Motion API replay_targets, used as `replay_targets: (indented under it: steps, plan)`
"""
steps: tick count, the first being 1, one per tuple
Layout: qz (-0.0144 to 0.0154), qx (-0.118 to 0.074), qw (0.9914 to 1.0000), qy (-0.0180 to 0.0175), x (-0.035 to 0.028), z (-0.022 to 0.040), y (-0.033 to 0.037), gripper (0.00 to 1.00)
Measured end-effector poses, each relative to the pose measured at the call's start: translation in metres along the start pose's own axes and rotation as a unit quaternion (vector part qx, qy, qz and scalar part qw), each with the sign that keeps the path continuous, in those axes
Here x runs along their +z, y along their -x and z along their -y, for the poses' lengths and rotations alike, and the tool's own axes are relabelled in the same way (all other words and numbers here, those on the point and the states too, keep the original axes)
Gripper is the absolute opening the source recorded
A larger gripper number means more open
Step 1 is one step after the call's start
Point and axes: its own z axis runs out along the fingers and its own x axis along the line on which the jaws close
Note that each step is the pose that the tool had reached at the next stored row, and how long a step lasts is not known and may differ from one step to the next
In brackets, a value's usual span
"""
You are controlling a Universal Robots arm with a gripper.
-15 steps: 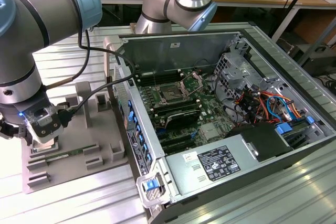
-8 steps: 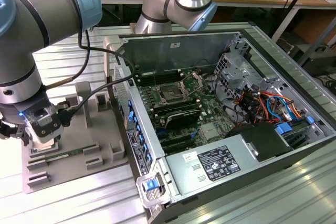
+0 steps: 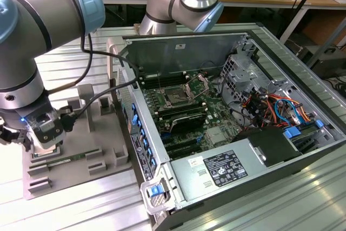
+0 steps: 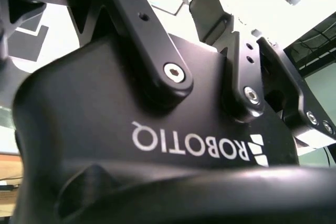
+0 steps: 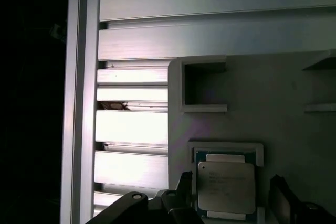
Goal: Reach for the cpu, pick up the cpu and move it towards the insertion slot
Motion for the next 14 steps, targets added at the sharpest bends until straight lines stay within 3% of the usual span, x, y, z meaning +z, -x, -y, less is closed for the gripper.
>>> replay_targets:
  steps: [14]
  plan:
    - [0.0000,0.000,1.00000,0.0000,0.0137,-0.0011,0.0001,0.68]
